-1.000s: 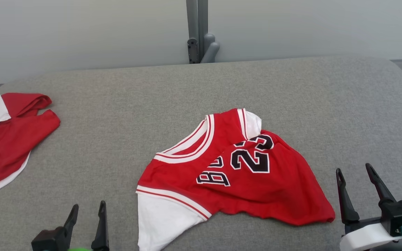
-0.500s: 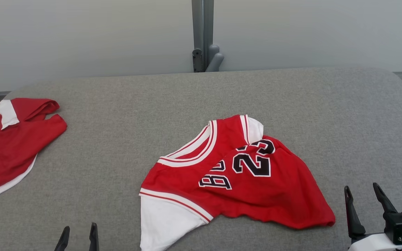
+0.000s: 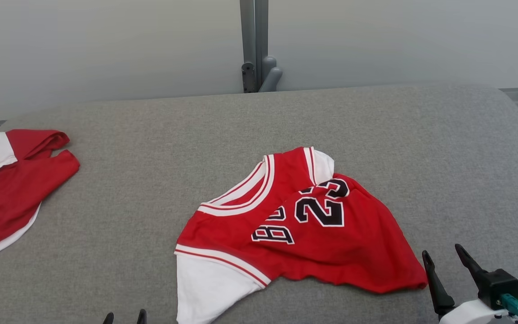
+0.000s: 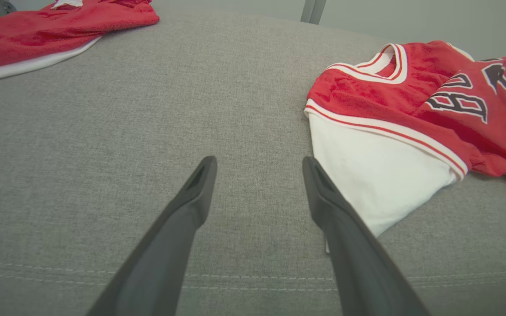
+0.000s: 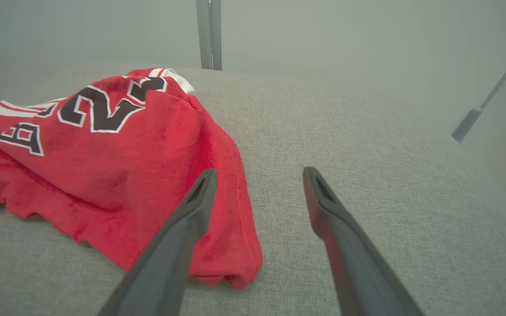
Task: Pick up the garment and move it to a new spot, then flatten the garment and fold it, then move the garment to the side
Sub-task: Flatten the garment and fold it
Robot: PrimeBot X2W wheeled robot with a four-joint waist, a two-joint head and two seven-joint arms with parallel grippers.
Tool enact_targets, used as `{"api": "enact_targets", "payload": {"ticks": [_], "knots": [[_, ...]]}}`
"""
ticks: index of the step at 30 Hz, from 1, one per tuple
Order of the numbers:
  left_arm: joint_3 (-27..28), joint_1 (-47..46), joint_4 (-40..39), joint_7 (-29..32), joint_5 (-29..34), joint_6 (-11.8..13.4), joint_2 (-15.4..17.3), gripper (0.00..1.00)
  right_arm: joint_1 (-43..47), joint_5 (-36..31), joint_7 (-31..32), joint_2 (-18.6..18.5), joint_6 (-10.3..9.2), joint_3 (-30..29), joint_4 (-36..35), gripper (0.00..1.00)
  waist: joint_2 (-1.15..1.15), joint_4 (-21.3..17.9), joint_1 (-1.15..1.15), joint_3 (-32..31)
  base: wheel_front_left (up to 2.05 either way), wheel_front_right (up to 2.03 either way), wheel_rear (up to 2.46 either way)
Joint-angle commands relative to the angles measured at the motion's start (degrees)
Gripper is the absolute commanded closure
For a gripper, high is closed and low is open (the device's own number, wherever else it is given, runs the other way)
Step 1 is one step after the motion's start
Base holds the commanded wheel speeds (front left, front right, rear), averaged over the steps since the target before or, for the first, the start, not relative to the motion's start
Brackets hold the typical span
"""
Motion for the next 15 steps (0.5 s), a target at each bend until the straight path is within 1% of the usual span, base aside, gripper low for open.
{"api": "enact_targets", "payload": {"ticks": [1,5,10,15], "knots": [[-0.52,-1.91,0.54,0.95,-1.02,-0.11,0.1,0.0,-1.7,1.72,0.13,-0.95,-0.08,1.23,0.99,0.0,0.0,-0.3,0.0,0.26,0.0,0.0,0.0],[-5.29,-3.19,2.18,6.37,-2.23,-0.38,0.67,0.0,-5.02,6.1,4.52,-6.31,-0.09,6.95,5.59,0.0,0.0,-0.39,0.0,1.11,0.0,0.0,0.0],[-7.88,-5.7,2.06,11.32,-6.23,-0.46,0.19,0.0,-9.69,11.73,10.84,-10.4,-0.09,14.71,9.9,0.0,0.0,-0.38,0.0,3.21,0.0,0.0,0.0],[-9.13,-8.3,2.39,12.83,-7.6,-0.49,0.87,0.0,-13.95,15.09,13.48,-11.55,-0.08,20.36,14.49,0.0,0.0,0.01,0.0,5.98,0.0,0.0,0.0]]}}
